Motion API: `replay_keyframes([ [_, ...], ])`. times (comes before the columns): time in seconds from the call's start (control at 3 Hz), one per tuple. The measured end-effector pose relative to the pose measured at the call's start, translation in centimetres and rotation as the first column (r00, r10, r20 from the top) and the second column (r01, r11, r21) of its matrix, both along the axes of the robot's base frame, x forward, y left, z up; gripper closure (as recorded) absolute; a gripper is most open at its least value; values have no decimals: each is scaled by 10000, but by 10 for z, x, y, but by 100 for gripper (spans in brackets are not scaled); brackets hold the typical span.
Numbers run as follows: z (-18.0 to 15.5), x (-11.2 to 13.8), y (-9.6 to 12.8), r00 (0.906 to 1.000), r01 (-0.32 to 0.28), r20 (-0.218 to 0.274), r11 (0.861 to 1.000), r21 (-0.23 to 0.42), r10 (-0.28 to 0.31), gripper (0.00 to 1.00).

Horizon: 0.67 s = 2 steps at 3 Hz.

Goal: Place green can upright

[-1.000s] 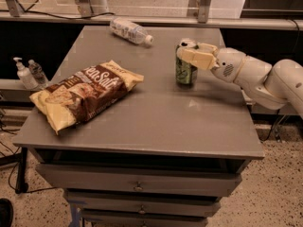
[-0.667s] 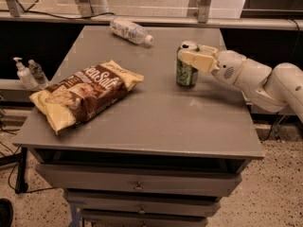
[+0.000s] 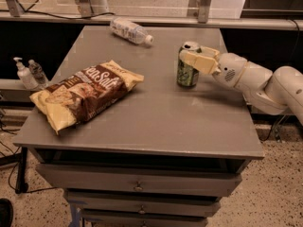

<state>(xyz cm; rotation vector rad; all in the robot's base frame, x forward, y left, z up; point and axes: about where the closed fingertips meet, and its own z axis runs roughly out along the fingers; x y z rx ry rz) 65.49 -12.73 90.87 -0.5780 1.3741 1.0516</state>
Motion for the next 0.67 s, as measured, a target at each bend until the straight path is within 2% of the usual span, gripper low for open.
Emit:
replay_keyframes([
  [0.33, -2, -1, 1, 10000, -46, -66, 10000, 21, 46, 12],
  [0.67, -5, -3, 0, 9998, -82, -198, 10000, -36, 82, 0],
])
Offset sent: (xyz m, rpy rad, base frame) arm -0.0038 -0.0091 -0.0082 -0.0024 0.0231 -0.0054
